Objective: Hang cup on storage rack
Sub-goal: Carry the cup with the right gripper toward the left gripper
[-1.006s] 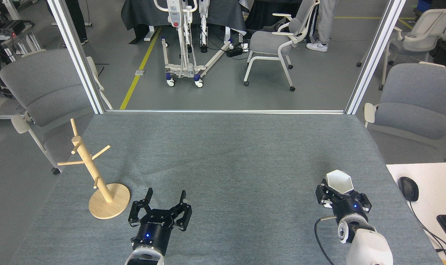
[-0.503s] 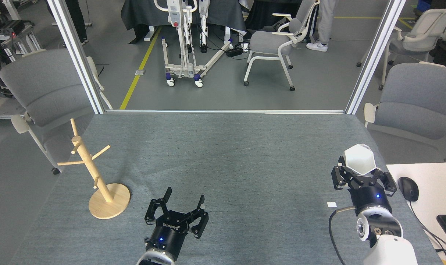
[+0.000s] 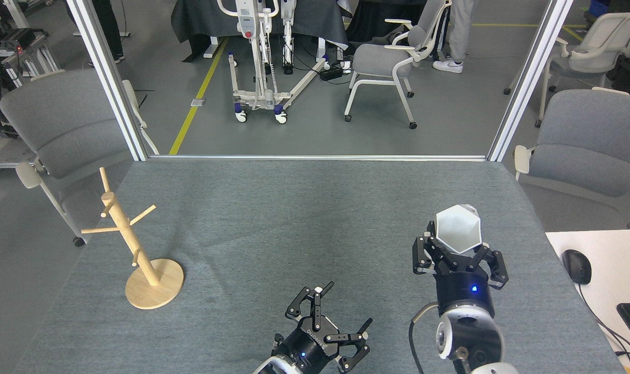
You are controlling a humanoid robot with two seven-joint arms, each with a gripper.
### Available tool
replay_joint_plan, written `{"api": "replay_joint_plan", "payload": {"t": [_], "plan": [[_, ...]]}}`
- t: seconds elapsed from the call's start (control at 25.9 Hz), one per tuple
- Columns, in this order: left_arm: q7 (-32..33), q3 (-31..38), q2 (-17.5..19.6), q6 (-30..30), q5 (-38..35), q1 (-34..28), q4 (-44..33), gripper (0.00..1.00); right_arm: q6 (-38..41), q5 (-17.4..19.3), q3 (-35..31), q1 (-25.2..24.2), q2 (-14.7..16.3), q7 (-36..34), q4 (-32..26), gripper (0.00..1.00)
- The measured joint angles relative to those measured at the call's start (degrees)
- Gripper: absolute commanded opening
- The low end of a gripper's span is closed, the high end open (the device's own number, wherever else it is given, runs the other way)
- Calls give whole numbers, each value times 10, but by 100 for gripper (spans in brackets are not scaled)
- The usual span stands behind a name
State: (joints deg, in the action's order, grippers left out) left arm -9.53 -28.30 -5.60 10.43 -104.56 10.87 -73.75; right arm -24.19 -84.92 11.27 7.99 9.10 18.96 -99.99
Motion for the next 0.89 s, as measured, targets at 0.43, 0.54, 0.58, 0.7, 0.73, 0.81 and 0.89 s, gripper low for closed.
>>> {"api": "replay_joint_plan", "payload": {"t": [0.43, 0.54, 0.58, 0.7, 0.73, 0.81, 0.89], "plan": [[9, -2, -14, 38, 15, 103, 90, 99, -186, -102, 157, 6, -36, 90, 19, 31], [10, 1, -15, 69, 29, 106, 90, 99, -192, -106, 166, 6, -38, 95, 25, 32], [10, 1, -15, 81, 33, 106, 90, 99, -192, -106, 167, 7, -38, 96, 27, 32], [10, 1, -18, 106, 38, 107, 90, 99, -192, -106, 169, 8, -38, 96, 31, 32], [10, 1, -19, 113, 39, 107, 91, 99, -192, -106, 169, 9, -38, 96, 33, 32], [11, 0, -21, 120, 39, 108, 92, 99, -190, -106, 170, 9, -39, 96, 36, 32], [18, -1, -22, 123, 40, 110, 94, 99, -190, -106, 171, 8, -43, 96, 37, 32]]}}
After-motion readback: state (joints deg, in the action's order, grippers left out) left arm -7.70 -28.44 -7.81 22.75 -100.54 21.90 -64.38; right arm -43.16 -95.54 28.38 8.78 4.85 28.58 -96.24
